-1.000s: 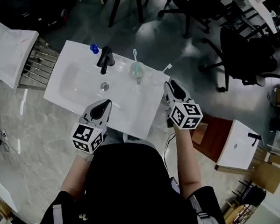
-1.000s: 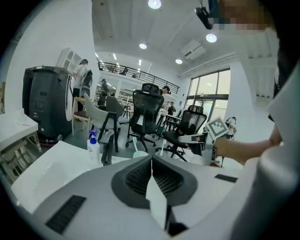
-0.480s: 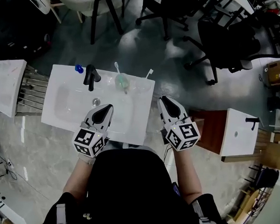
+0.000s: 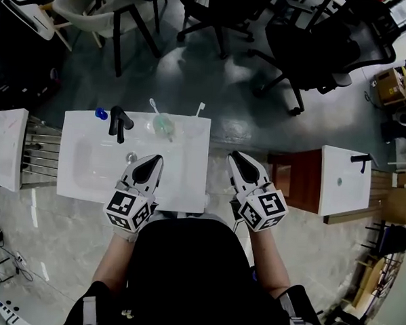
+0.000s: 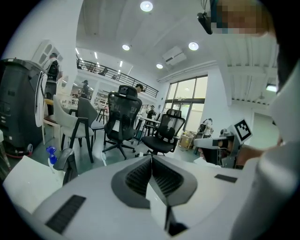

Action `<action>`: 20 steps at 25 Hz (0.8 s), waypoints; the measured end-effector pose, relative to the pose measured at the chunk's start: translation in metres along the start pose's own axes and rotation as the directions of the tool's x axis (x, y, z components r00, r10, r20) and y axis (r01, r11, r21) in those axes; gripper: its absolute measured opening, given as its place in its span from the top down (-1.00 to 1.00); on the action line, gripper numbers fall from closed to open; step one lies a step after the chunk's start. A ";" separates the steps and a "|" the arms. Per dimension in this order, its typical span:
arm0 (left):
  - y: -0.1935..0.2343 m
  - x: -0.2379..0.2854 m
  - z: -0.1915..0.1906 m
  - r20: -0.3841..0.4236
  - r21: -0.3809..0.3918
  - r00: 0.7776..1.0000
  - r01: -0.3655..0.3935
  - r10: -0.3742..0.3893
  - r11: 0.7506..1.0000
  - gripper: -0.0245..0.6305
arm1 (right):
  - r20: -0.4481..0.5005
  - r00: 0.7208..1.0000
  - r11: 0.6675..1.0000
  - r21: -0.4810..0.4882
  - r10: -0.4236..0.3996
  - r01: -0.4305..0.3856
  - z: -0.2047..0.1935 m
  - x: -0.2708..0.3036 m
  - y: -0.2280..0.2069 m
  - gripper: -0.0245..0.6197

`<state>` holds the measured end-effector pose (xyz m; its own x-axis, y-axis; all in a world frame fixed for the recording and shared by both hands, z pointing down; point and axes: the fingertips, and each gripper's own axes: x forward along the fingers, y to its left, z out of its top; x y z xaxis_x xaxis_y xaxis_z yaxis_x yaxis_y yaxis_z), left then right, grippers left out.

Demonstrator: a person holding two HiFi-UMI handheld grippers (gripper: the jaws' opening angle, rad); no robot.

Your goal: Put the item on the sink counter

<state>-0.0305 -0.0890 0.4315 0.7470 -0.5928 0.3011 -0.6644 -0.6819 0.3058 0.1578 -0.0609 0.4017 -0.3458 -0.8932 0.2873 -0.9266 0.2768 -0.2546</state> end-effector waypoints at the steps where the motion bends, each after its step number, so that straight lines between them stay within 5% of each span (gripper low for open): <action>1: -0.001 0.001 0.000 0.000 0.001 1.000 0.005 -0.005 1.000 0.85 | 0.003 1.000 1.000 0.003 -0.004 0.004 0.000 -0.002 -0.001 0.72; 20: -0.007 0.001 0.009 0.040 0.030 0.999 0.015 -0.016 0.999 0.85 | 0.001 1.000 0.997 -0.078 0.016 -0.016 -0.003 -0.001 0.016 0.73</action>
<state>-0.0253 -0.0888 0.4211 0.7581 -0.5981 0.2600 -0.6520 -0.7035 0.2828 0.1427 -0.0547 0.4004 -0.3607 -0.8890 0.2821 -0.9296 0.3182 -0.1861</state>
